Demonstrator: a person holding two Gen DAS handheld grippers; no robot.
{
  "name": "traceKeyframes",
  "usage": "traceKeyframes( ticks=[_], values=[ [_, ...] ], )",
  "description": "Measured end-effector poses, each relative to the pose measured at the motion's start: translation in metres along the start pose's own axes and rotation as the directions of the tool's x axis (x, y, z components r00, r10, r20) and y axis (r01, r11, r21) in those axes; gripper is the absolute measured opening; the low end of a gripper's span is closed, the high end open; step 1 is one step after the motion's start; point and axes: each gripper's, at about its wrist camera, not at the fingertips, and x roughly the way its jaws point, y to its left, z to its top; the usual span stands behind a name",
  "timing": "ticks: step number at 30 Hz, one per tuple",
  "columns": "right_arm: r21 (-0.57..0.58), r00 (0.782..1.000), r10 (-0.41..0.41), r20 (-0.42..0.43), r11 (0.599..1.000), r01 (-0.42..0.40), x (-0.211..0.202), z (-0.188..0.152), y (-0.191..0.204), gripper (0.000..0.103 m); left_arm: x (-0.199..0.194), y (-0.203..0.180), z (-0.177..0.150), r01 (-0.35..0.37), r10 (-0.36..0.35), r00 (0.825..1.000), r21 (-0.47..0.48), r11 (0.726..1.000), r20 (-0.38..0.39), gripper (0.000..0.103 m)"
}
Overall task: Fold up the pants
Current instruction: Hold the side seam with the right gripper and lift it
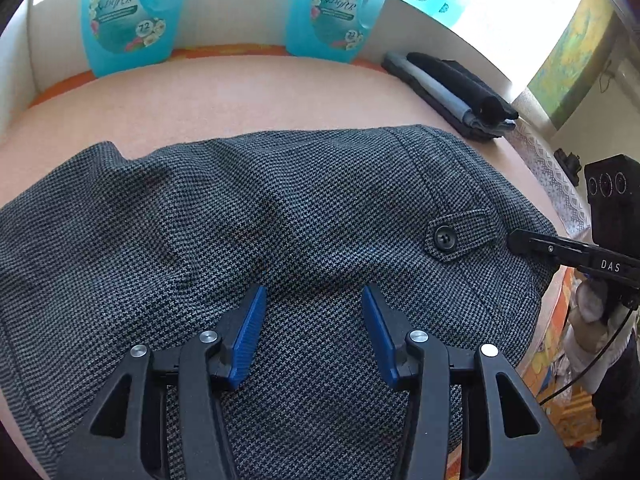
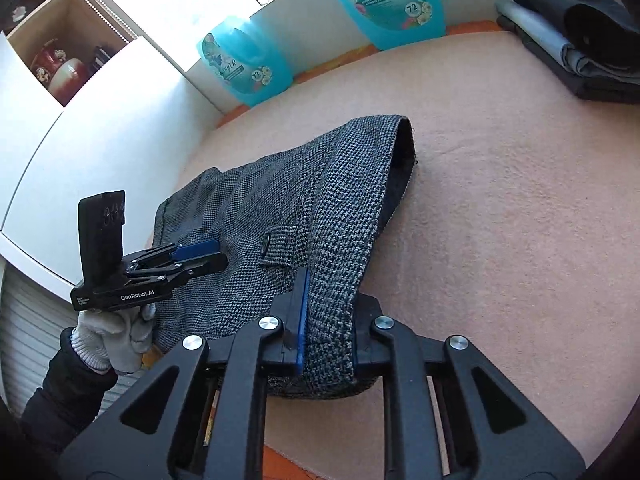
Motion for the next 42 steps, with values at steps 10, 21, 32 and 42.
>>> traceKeyframes(
  ticks=[10, 21, 32, 42],
  values=[
    [-0.086, 0.986, -0.166, -0.011, 0.983, 0.165, 0.007, -0.007, -0.005, 0.056, -0.022, -0.006, 0.024, 0.007, -0.002, 0.996, -0.053, 0.999, 0.094, 0.047],
    [-0.08, 0.999, -0.05, -0.02, 0.996, 0.048, 0.015, -0.017, -0.008, 0.052, 0.008, 0.015, 0.036, 0.035, -0.028, 0.998, -0.119, 0.992, 0.059, 0.047],
    [-0.004, 0.999, 0.023, 0.029, 1.0, -0.023, 0.001, -0.012, -0.009, 0.019, -0.003, 0.012, 0.031, 0.039, -0.031, 0.994, -0.083, 0.996, 0.103, 0.047],
    [0.019, 0.999, 0.038, 0.031, 0.999, -0.039, -0.004, -0.009, -0.008, 0.018, 0.001, -0.003, 0.024, 0.062, -0.058, 0.995, -0.038, 0.997, 0.08, 0.047]
  ],
)
